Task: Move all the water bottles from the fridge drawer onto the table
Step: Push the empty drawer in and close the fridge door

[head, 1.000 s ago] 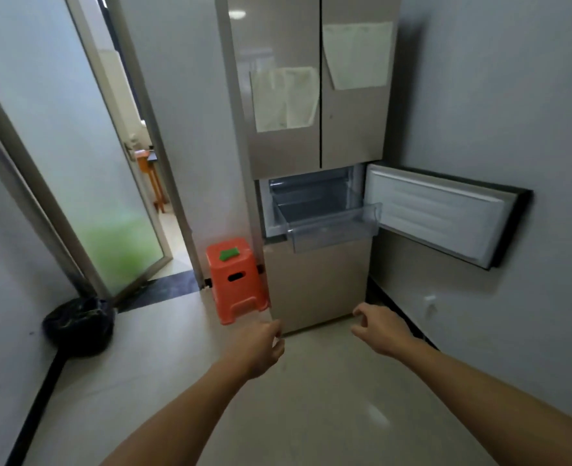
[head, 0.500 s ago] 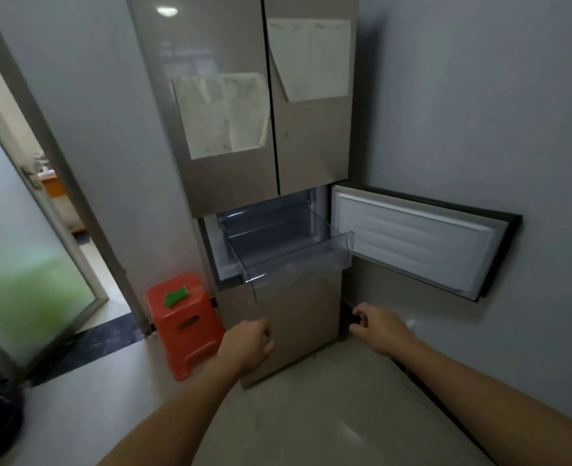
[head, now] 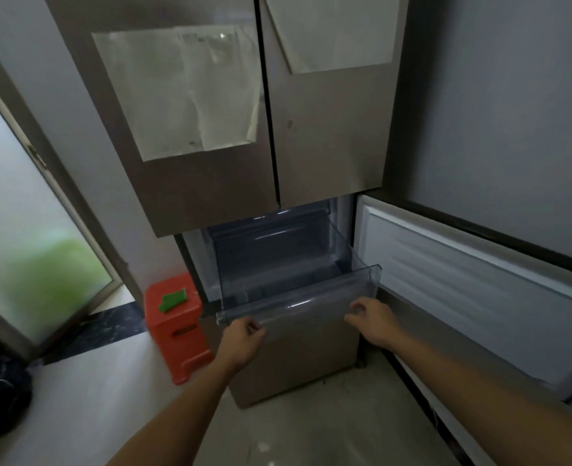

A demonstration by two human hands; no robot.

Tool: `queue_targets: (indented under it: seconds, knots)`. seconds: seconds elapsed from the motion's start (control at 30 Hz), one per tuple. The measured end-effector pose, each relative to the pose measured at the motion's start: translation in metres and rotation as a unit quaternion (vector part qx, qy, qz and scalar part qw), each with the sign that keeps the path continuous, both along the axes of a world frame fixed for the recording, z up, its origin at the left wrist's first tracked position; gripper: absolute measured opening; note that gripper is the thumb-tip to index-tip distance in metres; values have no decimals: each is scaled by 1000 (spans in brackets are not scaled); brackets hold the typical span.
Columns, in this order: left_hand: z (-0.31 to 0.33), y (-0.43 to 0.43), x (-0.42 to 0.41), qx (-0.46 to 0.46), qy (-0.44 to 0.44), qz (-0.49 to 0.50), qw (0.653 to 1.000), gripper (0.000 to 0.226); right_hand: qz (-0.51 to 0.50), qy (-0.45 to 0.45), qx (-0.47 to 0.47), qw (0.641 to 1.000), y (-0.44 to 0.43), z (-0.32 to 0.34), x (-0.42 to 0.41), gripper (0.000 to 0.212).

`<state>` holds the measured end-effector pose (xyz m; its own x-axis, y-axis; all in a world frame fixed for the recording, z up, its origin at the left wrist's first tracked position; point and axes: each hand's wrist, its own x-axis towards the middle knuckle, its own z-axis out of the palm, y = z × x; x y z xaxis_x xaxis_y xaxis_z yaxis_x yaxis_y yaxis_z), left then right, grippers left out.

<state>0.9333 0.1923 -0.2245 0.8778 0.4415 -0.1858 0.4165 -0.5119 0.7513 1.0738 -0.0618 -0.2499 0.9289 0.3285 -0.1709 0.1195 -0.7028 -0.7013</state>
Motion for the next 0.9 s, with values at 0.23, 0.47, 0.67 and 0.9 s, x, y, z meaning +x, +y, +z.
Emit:
queue_targets:
  seconds: [0.23, 0.47, 0.67, 0.9]
  knots:
    - [-38, -17, 57, -490, -67, 307, 813, 34, -194, 269, 247, 911, 9, -25, 98, 23]
    - [-58, -2, 84, -608, -165, 381, 676, 45, -276, 412, 435, 752, 23, -45, 126, 34]
    - [-54, 11, 110, -599, -168, 378, 685, 54, -242, 432, 459, 738, 32, -35, 154, 27]
    - [-54, 39, 142, -599, -158, 382, 686, 57, -236, 440, 448, 742, 59, -40, 189, 28]
